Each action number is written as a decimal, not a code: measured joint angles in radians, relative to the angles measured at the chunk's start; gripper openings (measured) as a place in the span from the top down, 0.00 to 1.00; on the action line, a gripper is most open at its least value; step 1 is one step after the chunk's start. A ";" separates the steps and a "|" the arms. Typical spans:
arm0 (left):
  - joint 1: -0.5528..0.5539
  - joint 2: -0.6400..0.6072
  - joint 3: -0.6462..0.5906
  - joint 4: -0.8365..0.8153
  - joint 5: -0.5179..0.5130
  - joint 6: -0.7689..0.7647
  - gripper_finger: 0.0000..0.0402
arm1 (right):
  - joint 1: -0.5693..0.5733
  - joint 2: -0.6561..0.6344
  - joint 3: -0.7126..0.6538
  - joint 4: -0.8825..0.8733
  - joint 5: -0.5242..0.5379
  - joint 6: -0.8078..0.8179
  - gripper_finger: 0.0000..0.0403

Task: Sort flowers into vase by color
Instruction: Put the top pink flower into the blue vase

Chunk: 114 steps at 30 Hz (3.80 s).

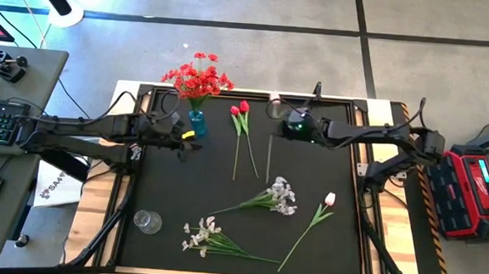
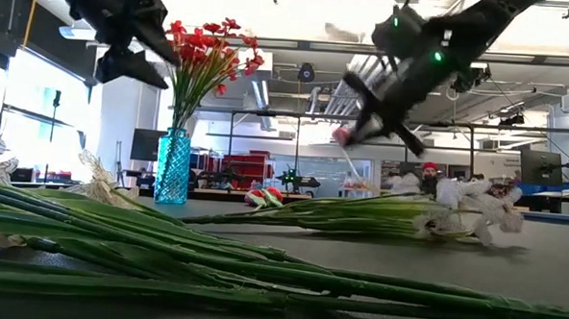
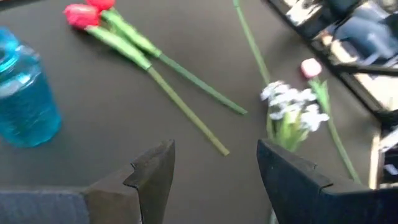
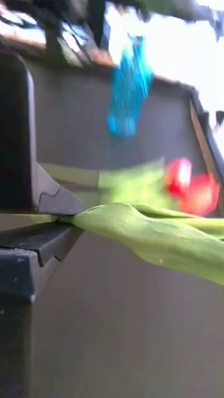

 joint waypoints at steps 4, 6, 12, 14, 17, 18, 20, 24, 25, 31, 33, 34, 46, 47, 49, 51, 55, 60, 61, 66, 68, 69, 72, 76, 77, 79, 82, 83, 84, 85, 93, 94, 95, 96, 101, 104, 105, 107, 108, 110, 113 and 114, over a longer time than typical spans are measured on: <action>-0.020 0.000 0.000 0.077 -0.010 0.000 0.47 | 0.037 0.000 0.042 0.136 -0.003 -0.223 1.00; -0.029 0.000 0.000 0.127 -0.011 0.001 0.47 | 0.058 0.000 0.058 0.218 -0.035 -0.378 1.00; -0.059 0.003 0.000 0.267 -0.012 0.013 0.47 | 0.118 -0.001 0.097 0.383 -0.219 -0.746 1.00; -0.070 0.017 0.000 0.326 -0.012 0.044 0.47 | 0.120 -0.002 0.112 0.395 -0.307 -0.819 1.00; -0.094 0.052 0.000 0.431 -0.013 0.095 0.47 | 0.120 -0.002 0.123 0.390 -0.407 -0.873 1.00; -0.102 0.068 0.000 0.471 -0.013 0.111 0.47 | 0.120 -0.002 0.125 0.387 -0.428 -0.887 1.00; -0.115 0.104 0.000 0.562 -0.013 0.144 0.47 | 0.120 -0.001 0.130 0.391 -0.465 -0.920 1.00; -0.128 0.190 0.000 0.760 -0.013 0.214 0.47 | 0.120 -0.001 0.130 0.396 -0.497 -0.943 1.00; -0.128 0.212 0.000 0.804 -0.013 0.228 0.47 | 0.120 -0.002 0.130 0.397 -0.500 -0.943 1.00; -0.126 0.329 0.000 0.987 -0.049 0.248 0.47 | 0.126 -0.001 0.130 0.397 -0.503 -0.944 1.00; -0.126 0.362 0.000 1.023 -0.057 0.249 0.47 | 0.128 -0.001 0.130 0.397 -0.505 -0.950 1.00; -0.126 0.379 0.003 1.041 -0.058 0.256 0.47 | 0.129 -0.001 0.130 0.397 -0.507 -0.950 1.00; -0.126 0.516 0.188 0.971 -0.114 0.421 0.54 | 0.129 -0.001 0.130 0.382 -0.551 -0.946 1.00; -0.126 0.512 0.192 0.952 -0.115 0.424 0.57 | 0.129 -0.001 0.130 0.382 -0.551 -0.946 1.00; -0.126 0.501 0.193 0.918 -0.118 0.422 0.63 | 0.129 -0.001 0.130 0.382 -0.551 -0.940 1.00; -0.126 0.495 0.193 0.901 -0.118 0.421 0.69 | 0.128 -0.001 0.130 0.385 -0.551 -0.930 1.00; -0.126 0.492 0.193 0.900 -0.116 0.420 0.80 | 0.129 -0.001 0.130 0.386 -0.543 -0.911 1.00; -0.127 0.492 0.193 0.860 -0.115 0.368 0.93 | 0.129 -0.001 0.130 0.389 -0.546 -0.889 1.00; -0.127 0.492 0.193 0.853 -0.114 0.362 0.96 | 0.129 -0.001 0.130 0.386 -0.545 -0.888 1.00; -0.127 0.492 0.193 0.824 -0.114 0.374 0.98 | 0.124 -0.001 0.129 0.349 -0.529 -0.814 0.97; -0.130 0.493 0.192 0.801 -0.121 0.375 0.99 | 0.120 -0.001 0.129 0.306 -0.506 -0.785 0.94; -0.133 0.493 0.192 0.792 -0.130 0.375 0.99 | 0.117 -0.001 0.129 0.281 -0.502 -0.770 0.92; -0.145 0.485 0.192 0.758 -0.162 0.371 1.00 | 0.108 -0.001 0.129 0.211 -0.492 -0.731 0.83; -0.163 0.434 0.192 0.649 -0.259 0.378 1.00 | 0.098 -0.001 0.129 0.134 -0.415 -0.652 0.71; -0.166 0.419 0.192 0.618 -0.292 0.377 1.00 | 0.094 -0.001 0.129 0.116 -0.386 -0.624 0.67; -0.172 0.381 0.192 0.563 -0.350 0.377 1.00 | 0.087 -0.001 0.129 0.074 -0.359 -0.589 0.61; -0.175 0.311 0.192 0.484 -0.401 0.376 1.00 | 0.074 -0.001 0.129 0.017 -0.312 -0.530 0.53; -0.175 0.283 0.193 0.450 -0.413 0.373 1.00 | 0.069 -0.001 0.129 -0.007 -0.298 -0.512 0.51; -0.175 0.261 0.192 0.411 -0.429 0.369 1.00 | 0.063 -0.001 0.129 -0.028 -0.294 -0.505 0.49; -0.175 0.242 0.192 0.392 -0.440 0.367 1.00 | 0.059 -0.001 0.129 -0.041 -0.290 -0.505 0.48; -0.175 0.084 0.192 0.172 -0.533 0.324 1.00 | 0.041 -0.001 0.129 -0.060 -0.289 -0.509 0.42; -0.175 0.070 0.192 0.145 -0.543 0.324 1.00 | 0.040 -0.001 0.129 -0.061 -0.288 -0.511 0.42; -0.175 0.058 0.192 0.120 -0.559 0.324 1.00 | 0.040 -0.001 0.129 -0.061 -0.288 -0.513 0.42; -0.175 0.050 0.192 0.108 -0.579 0.326 1.00 | 0.039 -0.001 0.129 -0.060 -0.288 -0.516 0.42; -0.175 0.021 0.192 0.055 -0.678 0.393 1.00 | 0.038 -0.001 0.129 -0.061 -0.285 -0.529 0.42; -0.175 0.008 0.192 0.071 -0.688 0.447 1.00 | 0.038 -0.001 0.129 -0.062 -0.285 -0.529 0.42; -0.175 0.002 0.192 0.073 -0.691 0.456 1.00 | 0.038 -0.001 0.129 -0.063 -0.285 -0.528 0.42; -0.175 -0.010 0.192 0.096 -0.702 0.472 1.00 | 0.038 -0.001 0.129 -0.063 -0.285 -0.529 0.42; -0.175 -0.016 0.192 0.107 -0.713 0.482 1.00 | 0.038 -0.001 0.129 -0.063 -0.285 -0.529 0.42; -0.172 -0.023 0.192 0.137 -0.736 0.520 1.00 | 0.038 -0.001 0.129 -0.063 -0.283 -0.530 0.42; -0.170 -0.030 0.192 0.178 -0.739 0.584 1.00 | 0.037 -0.001 0.129 -0.063 -0.272 -0.531 0.42; -0.170 -0.031 0.192 0.195 -0.740 0.601 1.00 | 0.034 -0.001 0.129 -0.063 -0.272 -0.531 0.42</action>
